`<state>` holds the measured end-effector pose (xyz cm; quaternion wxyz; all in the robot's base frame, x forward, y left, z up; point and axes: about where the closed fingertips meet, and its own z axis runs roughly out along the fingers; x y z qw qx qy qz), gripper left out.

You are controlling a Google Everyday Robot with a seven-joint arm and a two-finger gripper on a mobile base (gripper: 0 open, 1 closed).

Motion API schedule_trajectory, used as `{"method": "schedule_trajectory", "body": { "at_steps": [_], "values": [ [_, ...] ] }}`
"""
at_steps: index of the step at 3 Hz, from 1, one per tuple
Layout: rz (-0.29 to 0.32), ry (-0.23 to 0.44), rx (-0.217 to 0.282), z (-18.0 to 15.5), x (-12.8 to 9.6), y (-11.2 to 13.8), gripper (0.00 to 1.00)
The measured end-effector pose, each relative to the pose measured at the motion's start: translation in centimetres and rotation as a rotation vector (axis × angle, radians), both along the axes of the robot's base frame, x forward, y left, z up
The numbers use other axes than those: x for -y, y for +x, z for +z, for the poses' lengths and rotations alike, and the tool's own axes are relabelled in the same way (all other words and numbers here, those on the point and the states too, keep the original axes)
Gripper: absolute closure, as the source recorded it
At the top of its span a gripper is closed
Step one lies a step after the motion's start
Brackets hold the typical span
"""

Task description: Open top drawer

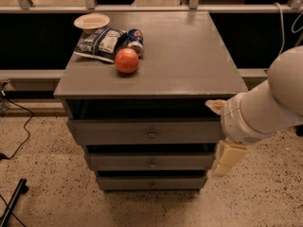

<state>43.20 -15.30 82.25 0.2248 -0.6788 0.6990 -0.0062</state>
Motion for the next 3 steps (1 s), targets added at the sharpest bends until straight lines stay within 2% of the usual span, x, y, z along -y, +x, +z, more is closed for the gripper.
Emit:
{"method": "schedule_trajectory", "body": {
  "at_steps": [1,2,3],
  "values": [
    [0.043,-0.046,0.049,-4.6,0.0,1.5,0.0],
    [0.083,-0.1,0.138,-8.2,-0.3,3.9,0.0],
    [0.101,-0.125,0.181,-10.7,-0.4,6.6,0.0]
  ]
}}
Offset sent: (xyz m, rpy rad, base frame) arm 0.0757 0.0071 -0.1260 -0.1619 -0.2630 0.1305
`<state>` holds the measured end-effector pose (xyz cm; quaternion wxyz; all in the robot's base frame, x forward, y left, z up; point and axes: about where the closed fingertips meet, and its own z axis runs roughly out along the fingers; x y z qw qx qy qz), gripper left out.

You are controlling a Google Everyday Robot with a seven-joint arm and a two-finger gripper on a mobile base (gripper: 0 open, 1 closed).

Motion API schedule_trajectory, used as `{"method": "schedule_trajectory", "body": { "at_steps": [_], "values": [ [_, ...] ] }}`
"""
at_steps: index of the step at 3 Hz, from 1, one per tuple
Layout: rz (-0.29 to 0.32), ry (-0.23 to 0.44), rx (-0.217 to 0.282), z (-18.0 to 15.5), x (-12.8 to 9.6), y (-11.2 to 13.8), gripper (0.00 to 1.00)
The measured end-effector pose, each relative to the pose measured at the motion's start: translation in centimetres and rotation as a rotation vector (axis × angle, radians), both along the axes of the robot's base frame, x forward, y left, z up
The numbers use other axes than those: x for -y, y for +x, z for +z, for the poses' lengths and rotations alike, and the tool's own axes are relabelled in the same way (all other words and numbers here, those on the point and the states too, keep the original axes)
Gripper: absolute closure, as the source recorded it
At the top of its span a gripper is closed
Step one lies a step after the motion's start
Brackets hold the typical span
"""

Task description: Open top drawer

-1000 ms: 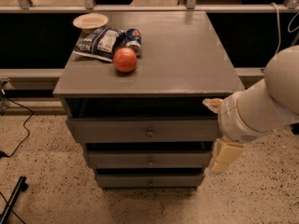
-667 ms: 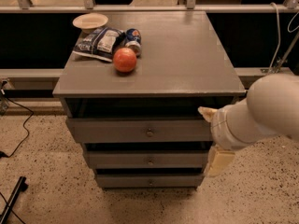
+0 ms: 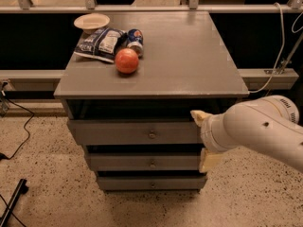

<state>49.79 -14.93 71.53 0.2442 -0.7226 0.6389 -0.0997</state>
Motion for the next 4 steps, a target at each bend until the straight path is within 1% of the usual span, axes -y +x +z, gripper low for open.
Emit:
{"method": "schedule_trajectory", "body": {
  "at_steps": [1,2,3,4],
  "values": [
    [0.003,-0.008,0.003,-2.1,0.4,2.9,0.0],
    [-0.006,0.021,-0.018,-4.0,1.1,5.6,0.0],
    [-0.019,0.053,-0.053,-5.4,1.7,8.4,0.0],
    [-0.042,0.083,-0.099,-6.6,2.0,10.1,0.16]
  ]
}}
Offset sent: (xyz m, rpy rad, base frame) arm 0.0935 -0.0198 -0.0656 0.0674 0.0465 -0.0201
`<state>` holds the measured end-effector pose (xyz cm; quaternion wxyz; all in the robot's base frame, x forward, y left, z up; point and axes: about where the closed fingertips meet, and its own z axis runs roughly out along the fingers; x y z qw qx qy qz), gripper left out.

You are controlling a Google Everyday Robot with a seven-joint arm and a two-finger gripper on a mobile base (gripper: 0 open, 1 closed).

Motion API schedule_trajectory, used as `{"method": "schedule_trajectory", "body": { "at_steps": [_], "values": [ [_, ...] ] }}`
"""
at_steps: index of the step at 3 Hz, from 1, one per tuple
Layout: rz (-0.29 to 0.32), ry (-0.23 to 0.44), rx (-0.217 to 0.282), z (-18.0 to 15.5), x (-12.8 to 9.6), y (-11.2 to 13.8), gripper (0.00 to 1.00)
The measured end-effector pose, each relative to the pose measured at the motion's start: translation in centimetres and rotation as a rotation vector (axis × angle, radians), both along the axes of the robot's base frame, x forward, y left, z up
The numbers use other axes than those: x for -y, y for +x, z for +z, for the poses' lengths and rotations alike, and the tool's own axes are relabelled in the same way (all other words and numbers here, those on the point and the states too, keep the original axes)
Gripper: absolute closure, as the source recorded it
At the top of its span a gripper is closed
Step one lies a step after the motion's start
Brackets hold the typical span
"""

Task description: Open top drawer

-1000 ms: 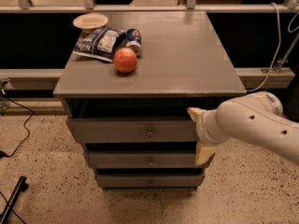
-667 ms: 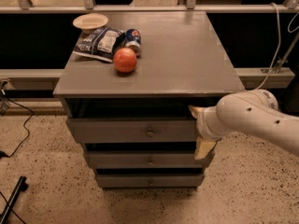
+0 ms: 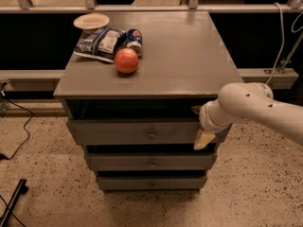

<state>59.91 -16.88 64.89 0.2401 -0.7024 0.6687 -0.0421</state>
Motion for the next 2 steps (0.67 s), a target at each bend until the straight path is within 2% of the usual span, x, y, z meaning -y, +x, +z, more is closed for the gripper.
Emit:
{"method": "schedule_trajectory", "body": {
  "at_steps": [1,2],
  "values": [
    [-0.025,0.024,-0.028,-0.6,0.2,-0.1,0.36],
    [-0.039,0.035,-0.038,-0.4,0.1,-2.1,0.45]
  ]
}}
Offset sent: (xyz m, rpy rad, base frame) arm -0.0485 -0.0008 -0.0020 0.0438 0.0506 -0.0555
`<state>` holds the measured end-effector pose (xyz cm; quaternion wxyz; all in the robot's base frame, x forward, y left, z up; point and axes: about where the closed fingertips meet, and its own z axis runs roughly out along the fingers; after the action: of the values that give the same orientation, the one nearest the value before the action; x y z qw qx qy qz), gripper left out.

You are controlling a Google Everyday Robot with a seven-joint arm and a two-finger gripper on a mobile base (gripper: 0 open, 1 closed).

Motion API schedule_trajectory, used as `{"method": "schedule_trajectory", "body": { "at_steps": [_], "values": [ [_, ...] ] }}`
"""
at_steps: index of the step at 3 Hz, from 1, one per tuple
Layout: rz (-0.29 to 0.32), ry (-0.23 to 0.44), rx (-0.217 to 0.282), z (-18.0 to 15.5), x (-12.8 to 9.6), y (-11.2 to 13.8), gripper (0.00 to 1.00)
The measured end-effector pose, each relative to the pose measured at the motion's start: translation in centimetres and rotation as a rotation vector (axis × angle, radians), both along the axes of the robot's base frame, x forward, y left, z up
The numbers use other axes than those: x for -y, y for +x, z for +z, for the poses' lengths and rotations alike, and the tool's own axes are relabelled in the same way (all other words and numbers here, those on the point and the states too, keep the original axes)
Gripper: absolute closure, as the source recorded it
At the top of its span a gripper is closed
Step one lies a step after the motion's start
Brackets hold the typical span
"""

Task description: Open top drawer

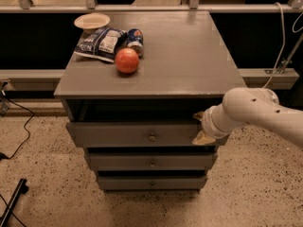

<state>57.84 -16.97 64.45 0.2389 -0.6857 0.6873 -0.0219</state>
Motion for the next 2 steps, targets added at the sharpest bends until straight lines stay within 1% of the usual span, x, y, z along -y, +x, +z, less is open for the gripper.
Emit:
{"method": "schedule_trajectory", "body": {
  "at_steps": [1,2],
  "values": [
    [0.003,0.002,-0.003,0.7,-0.3,-2.5,0.46],
    [0.031,-0.003,-0.023,1.5,-0.8,-6.5,0.46]
  ]
}}
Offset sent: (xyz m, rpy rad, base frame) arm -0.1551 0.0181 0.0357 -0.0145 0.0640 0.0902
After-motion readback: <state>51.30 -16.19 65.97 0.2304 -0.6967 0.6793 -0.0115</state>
